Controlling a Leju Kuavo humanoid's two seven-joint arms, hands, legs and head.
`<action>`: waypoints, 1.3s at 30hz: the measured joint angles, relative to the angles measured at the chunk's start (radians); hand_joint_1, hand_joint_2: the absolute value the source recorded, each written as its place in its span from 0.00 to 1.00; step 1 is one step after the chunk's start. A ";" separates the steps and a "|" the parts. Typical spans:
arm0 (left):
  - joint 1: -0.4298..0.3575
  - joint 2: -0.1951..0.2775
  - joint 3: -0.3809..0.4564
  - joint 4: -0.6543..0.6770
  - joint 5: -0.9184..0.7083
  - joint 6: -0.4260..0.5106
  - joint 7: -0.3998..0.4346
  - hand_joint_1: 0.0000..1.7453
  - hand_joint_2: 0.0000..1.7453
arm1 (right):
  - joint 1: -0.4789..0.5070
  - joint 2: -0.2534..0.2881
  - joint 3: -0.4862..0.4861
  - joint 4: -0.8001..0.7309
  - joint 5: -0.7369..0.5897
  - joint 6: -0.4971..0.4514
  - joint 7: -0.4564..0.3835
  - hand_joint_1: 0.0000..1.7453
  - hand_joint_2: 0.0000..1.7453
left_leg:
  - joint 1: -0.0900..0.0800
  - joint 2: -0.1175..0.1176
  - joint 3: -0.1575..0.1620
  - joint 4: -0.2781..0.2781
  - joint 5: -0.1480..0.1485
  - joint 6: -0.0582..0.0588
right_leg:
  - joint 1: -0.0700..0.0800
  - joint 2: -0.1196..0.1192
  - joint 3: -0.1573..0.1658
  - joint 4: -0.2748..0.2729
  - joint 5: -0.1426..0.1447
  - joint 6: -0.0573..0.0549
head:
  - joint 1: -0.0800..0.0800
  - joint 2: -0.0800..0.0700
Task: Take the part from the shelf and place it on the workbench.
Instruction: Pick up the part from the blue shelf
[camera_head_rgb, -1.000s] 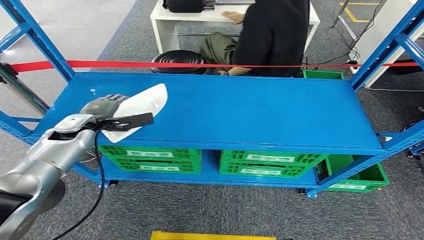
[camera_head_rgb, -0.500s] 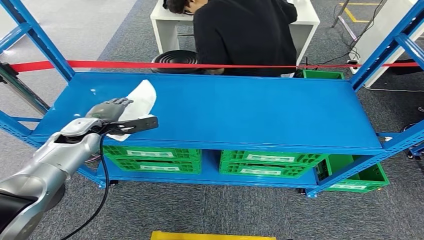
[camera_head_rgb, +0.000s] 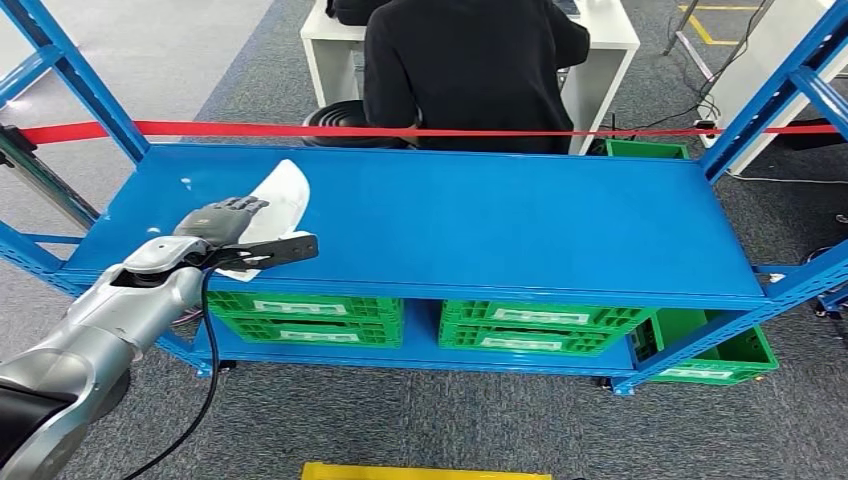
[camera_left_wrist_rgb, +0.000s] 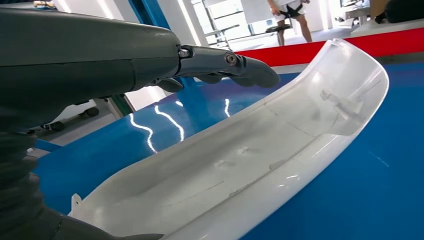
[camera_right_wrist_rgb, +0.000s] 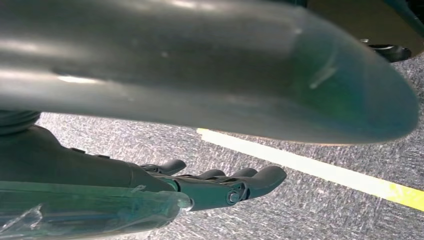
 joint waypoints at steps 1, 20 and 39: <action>0.000 0.000 0.000 0.000 0.000 0.000 0.000 0.00 1.00 | 0.000 0.000 0.000 0.000 0.000 0.000 0.000 0.00 0.00 | 0.000 0.000 0.000 0.000 0.000 0.000 | 0.000 0.000 0.000 0.000 0.000 0.000 | 0.000 0.000; 0.000 -0.006 0.000 0.000 -0.052 0.026 0.032 0.00 1.00 | 0.000 0.000 -0.013 0.000 0.022 0.000 0.000 0.00 0.00 | 0.000 0.000 0.000 0.000 0.000 0.000 | 0.000 0.000 0.000 0.000 0.000 0.000 | 0.000 0.000; -0.104 0.054 -0.057 -0.122 -0.372 0.050 0.151 0.00 1.00 | 0.002 0.002 -0.055 0.000 0.059 -0.006 -0.005 0.00 0.00 | 0.000 0.000 0.000 0.000 0.000 0.000 | 0.000 -0.001 0.000 0.000 0.000 0.000 | 0.000 0.000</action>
